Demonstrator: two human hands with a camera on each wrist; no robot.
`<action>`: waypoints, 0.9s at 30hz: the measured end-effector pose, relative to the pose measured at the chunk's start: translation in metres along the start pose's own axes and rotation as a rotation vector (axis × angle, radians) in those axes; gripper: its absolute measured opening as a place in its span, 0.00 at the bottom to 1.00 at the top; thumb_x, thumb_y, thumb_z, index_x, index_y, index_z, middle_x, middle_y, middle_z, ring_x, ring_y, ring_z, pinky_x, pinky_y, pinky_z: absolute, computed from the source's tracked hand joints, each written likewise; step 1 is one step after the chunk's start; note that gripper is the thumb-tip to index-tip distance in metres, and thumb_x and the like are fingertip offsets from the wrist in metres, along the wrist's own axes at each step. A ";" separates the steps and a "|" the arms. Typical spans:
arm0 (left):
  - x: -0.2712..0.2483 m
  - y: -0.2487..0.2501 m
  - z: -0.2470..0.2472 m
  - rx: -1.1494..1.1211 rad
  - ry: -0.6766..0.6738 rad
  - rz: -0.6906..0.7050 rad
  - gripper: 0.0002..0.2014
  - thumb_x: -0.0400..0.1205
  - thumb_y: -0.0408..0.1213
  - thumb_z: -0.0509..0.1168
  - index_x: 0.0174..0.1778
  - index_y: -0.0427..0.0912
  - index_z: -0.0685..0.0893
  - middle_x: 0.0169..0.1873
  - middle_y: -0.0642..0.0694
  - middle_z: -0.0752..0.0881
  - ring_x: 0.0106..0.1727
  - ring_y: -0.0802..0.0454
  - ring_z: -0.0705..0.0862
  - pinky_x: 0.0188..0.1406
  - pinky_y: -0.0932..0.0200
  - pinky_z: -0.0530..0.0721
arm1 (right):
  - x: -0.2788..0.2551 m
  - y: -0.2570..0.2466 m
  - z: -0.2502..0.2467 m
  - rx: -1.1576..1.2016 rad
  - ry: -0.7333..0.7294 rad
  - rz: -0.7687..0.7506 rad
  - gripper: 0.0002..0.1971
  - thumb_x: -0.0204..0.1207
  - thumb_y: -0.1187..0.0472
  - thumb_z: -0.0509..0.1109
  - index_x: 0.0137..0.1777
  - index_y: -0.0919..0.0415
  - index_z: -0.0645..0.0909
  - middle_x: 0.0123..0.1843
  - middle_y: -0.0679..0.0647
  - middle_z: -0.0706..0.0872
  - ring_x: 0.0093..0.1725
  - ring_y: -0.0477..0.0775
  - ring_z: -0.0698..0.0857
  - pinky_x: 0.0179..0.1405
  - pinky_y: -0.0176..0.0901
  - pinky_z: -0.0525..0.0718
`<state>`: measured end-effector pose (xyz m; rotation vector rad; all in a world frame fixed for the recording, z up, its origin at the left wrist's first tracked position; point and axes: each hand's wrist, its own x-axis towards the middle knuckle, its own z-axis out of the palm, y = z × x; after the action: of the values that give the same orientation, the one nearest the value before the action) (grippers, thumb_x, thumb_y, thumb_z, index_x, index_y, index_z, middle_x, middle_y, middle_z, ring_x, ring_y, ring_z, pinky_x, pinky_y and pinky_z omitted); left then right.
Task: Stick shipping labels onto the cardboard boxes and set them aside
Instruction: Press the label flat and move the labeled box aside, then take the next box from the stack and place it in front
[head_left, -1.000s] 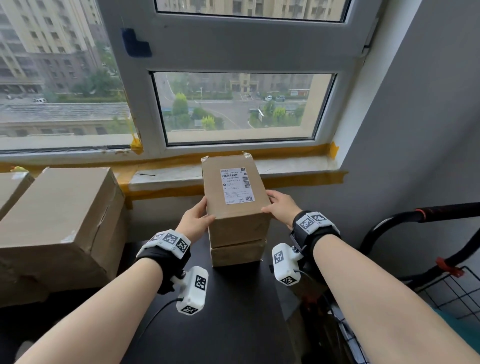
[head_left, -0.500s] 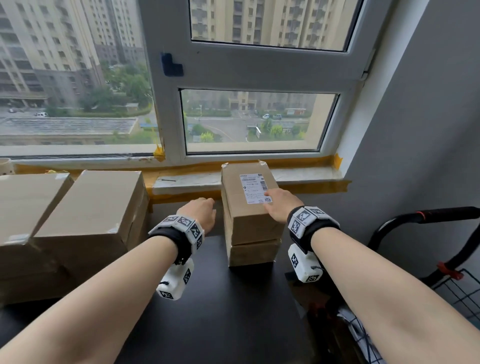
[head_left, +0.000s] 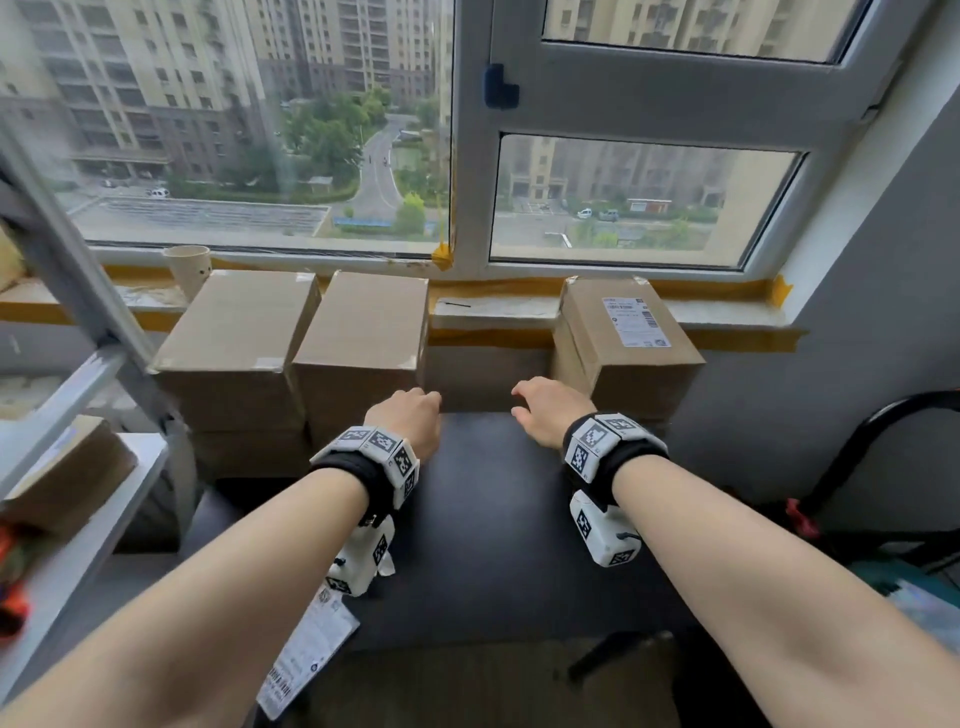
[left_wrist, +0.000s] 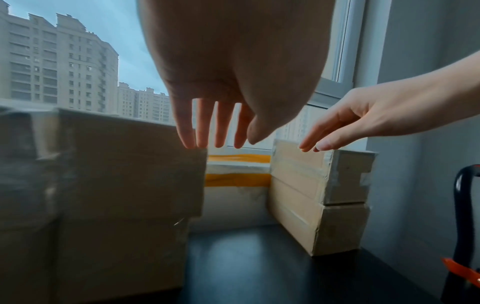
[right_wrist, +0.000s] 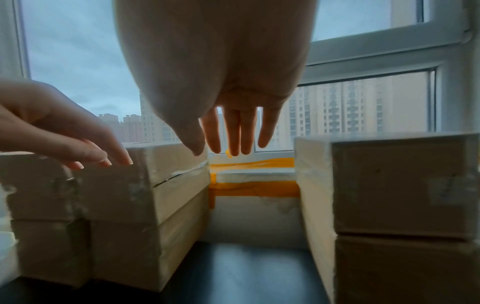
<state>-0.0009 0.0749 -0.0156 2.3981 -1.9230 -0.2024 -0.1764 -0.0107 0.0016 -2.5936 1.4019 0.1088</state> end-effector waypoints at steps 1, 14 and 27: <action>-0.009 -0.011 0.004 0.000 -0.010 -0.016 0.14 0.84 0.39 0.51 0.60 0.42 0.77 0.61 0.42 0.79 0.64 0.40 0.77 0.59 0.44 0.79 | -0.002 -0.013 0.008 0.004 -0.013 -0.010 0.20 0.83 0.53 0.56 0.73 0.56 0.71 0.72 0.55 0.75 0.69 0.61 0.77 0.65 0.55 0.78; -0.035 -0.124 -0.014 -0.195 0.222 -0.235 0.18 0.83 0.36 0.54 0.69 0.41 0.74 0.68 0.43 0.75 0.68 0.40 0.74 0.62 0.41 0.79 | 0.027 -0.113 0.031 0.251 0.050 -0.055 0.23 0.83 0.52 0.57 0.75 0.61 0.66 0.74 0.60 0.74 0.72 0.62 0.75 0.69 0.55 0.74; 0.013 -0.146 -0.038 -0.390 0.162 -0.262 0.21 0.84 0.34 0.54 0.75 0.43 0.69 0.68 0.38 0.79 0.68 0.39 0.77 0.67 0.50 0.74 | 0.087 -0.125 0.020 0.770 0.068 0.158 0.33 0.82 0.50 0.61 0.81 0.60 0.53 0.78 0.62 0.70 0.75 0.62 0.72 0.73 0.51 0.69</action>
<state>0.1480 0.0929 0.0023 2.3065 -1.3506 -0.3479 -0.0241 -0.0112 -0.0151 -1.8665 1.3189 -0.4183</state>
